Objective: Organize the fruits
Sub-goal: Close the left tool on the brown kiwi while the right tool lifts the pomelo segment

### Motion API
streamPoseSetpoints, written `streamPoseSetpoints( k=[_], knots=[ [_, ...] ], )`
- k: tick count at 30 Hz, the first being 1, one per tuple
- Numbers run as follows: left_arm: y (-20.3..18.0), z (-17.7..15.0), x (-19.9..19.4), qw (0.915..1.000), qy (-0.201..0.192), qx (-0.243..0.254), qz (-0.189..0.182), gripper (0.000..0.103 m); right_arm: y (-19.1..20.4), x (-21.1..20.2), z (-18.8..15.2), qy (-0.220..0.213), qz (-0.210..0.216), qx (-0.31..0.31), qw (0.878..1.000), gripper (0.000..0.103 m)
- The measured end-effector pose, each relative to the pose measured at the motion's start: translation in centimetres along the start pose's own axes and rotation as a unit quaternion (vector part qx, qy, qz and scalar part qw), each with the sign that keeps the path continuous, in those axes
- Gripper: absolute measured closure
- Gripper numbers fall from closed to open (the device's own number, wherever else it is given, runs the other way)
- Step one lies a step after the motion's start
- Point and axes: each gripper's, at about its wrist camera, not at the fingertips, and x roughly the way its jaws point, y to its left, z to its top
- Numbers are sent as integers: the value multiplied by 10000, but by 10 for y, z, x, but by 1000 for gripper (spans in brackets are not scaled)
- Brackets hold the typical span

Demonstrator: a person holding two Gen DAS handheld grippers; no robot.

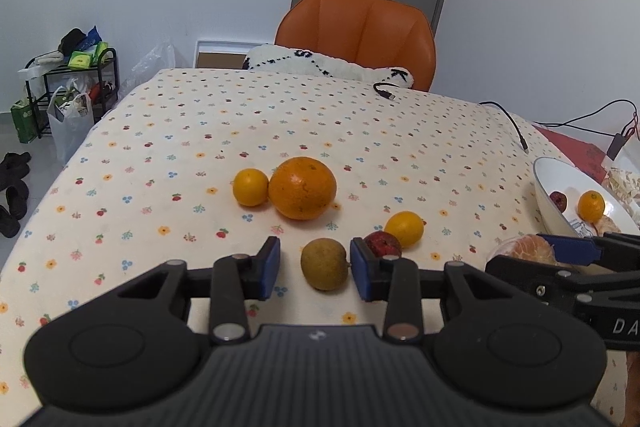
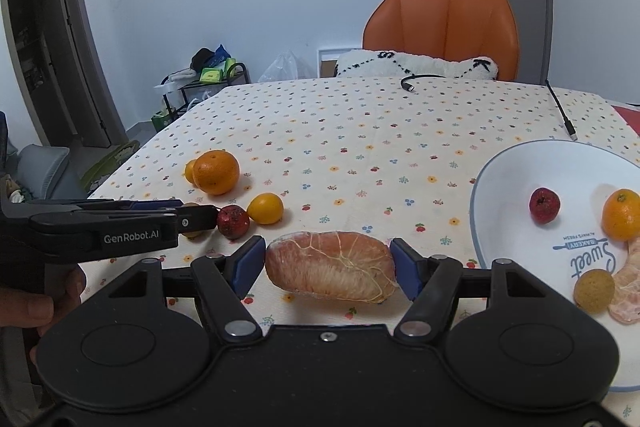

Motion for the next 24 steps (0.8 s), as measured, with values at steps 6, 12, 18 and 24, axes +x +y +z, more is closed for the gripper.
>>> streamPoseSetpoints(
  k=[6,12,18,24],
  knots=[
    [0,3,-8,9999,21,-92,-123,79,1,-5,3,-77,-14,8,10000,38],
    [-12,12,-23,9996,-130,-20,-261,79,0,-14,7,-202,4,24,9998,38],
    [-29,22,-34,9986,-285,73,-445,79,-4,-25,12,-347,-12,31,9994,38],
    [-44,26,-35,9976,-329,137,-592,79,-12,-38,15,-468,-110,74,9988,38]
  ],
)
